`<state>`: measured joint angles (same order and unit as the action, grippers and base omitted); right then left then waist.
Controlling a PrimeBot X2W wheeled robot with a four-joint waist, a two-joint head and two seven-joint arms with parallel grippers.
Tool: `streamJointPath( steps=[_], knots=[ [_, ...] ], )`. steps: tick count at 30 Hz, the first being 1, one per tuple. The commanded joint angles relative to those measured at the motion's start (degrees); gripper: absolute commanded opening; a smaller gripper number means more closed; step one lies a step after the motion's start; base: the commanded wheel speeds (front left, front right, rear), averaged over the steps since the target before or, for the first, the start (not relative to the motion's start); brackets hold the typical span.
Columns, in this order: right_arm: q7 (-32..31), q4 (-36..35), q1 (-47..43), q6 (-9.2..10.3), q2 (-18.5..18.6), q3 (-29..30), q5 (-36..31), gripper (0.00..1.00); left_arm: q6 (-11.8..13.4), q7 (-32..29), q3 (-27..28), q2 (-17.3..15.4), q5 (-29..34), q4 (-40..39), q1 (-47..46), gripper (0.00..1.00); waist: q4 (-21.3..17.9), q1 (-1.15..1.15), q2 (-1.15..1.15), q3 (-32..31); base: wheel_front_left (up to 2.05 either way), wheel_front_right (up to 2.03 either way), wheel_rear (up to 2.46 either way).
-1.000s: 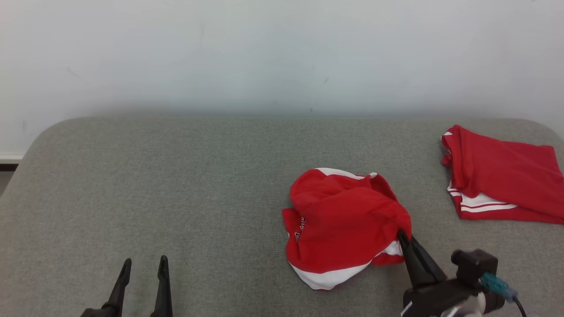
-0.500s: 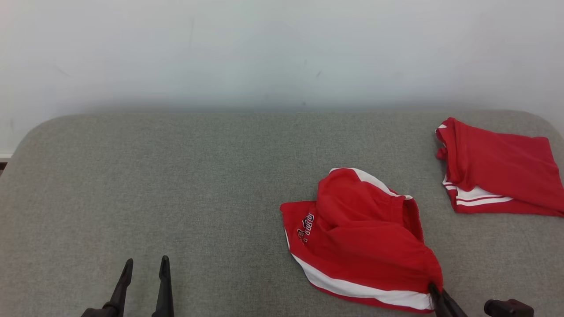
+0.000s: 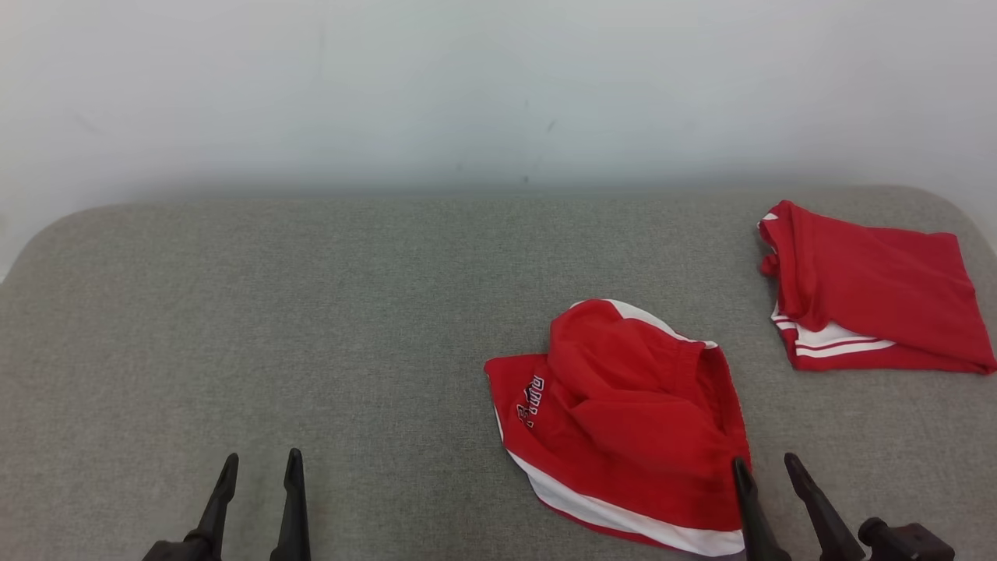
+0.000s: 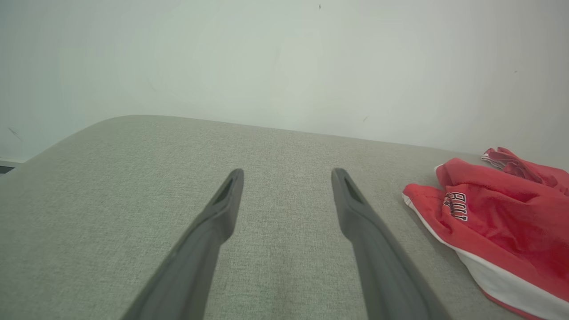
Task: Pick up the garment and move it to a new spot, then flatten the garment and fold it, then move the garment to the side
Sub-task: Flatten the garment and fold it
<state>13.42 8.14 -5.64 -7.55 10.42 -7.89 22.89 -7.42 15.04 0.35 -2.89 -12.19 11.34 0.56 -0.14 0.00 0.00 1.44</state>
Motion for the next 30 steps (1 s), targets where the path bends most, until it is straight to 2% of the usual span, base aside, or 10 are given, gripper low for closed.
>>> streamJointPath(
  steps=[1,9,15,23,30],
  knots=[
    [0.6,-0.4,1.0,0.15,-0.3,0.1,-0.6,1.00,-0.1,0.2,0.1,0.0,0.3,0.0,-0.7,1.00,-0.3,0.00,0.00,0.1,0.00,0.00,0.00],
    [1.8,-3.1,1.3,0.15,-4.9,1.0,-3.1,1.00,-0.1,0.2,-2.7,0.0,0.7,1.0,-3.5,1.00,-2.1,0.00,0.00,1.2,0.00,0.00,0.00],
    [1.7,-2.1,1.5,0.15,-6.5,-0.1,-4.9,1.00,0.0,0.2,-7.5,-1.8,-0.2,4.9,-8.9,1.00,-4.0,0.00,0.00,2.7,0.00,0.00,0.00],
    [1.7,-1.0,4.9,0.15,-7.2,-1.6,-5.7,1.00,0.0,0.2,-16.1,-5.8,-3.7,14.7,-19.4,1.00,-8.7,0.00,0.00,5.2,0.00,0.00,0.00],
    [1.7,-0.7,6.8,0.16,-7.4,-1.8,-5.3,1.00,0.0,0.2,-21.4,-7.5,-8.1,27.0,-26.9,1.00,-13.3,0.00,0.00,7.6,0.00,0.00,0.00]
  ],
)
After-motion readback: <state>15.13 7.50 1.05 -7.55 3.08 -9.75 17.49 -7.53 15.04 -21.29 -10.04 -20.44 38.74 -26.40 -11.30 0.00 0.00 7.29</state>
